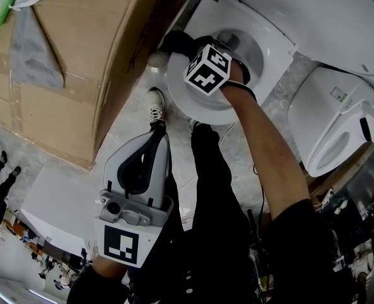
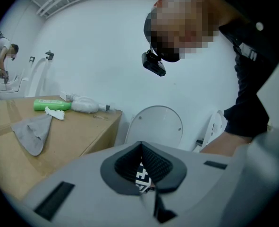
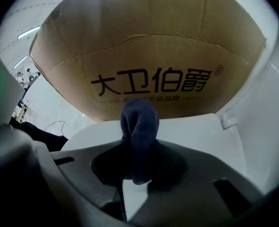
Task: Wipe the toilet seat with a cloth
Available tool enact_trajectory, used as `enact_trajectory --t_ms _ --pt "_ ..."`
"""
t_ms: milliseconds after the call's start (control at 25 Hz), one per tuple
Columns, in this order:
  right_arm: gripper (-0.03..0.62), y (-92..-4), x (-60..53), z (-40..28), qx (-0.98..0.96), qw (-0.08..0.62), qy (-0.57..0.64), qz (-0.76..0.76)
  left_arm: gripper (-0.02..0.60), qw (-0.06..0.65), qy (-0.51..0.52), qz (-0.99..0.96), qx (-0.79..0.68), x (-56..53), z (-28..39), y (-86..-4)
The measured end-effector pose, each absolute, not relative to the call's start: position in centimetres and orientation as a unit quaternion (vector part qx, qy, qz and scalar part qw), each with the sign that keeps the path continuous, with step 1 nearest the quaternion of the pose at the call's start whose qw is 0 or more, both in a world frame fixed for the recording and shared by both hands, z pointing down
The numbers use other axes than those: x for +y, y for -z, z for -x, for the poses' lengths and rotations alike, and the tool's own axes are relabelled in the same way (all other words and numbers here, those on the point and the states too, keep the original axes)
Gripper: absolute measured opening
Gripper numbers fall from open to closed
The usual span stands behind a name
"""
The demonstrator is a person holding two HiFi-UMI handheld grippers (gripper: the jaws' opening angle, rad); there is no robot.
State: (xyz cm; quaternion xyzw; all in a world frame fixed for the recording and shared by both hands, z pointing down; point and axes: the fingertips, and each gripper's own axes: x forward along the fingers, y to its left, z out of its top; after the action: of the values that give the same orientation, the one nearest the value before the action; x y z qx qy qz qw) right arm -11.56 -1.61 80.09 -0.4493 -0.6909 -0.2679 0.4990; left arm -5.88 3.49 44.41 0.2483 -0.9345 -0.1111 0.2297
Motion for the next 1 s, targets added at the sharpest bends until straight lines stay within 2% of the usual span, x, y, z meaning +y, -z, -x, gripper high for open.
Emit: enact_trajectory --t_ms 1000 --pt "0.074 -78.7 -7.4 20.7 -0.796 0.515 0.144 0.285 0.011 0.232 0.109 -0.253 -0.933 2.8 7.0 -44.6"
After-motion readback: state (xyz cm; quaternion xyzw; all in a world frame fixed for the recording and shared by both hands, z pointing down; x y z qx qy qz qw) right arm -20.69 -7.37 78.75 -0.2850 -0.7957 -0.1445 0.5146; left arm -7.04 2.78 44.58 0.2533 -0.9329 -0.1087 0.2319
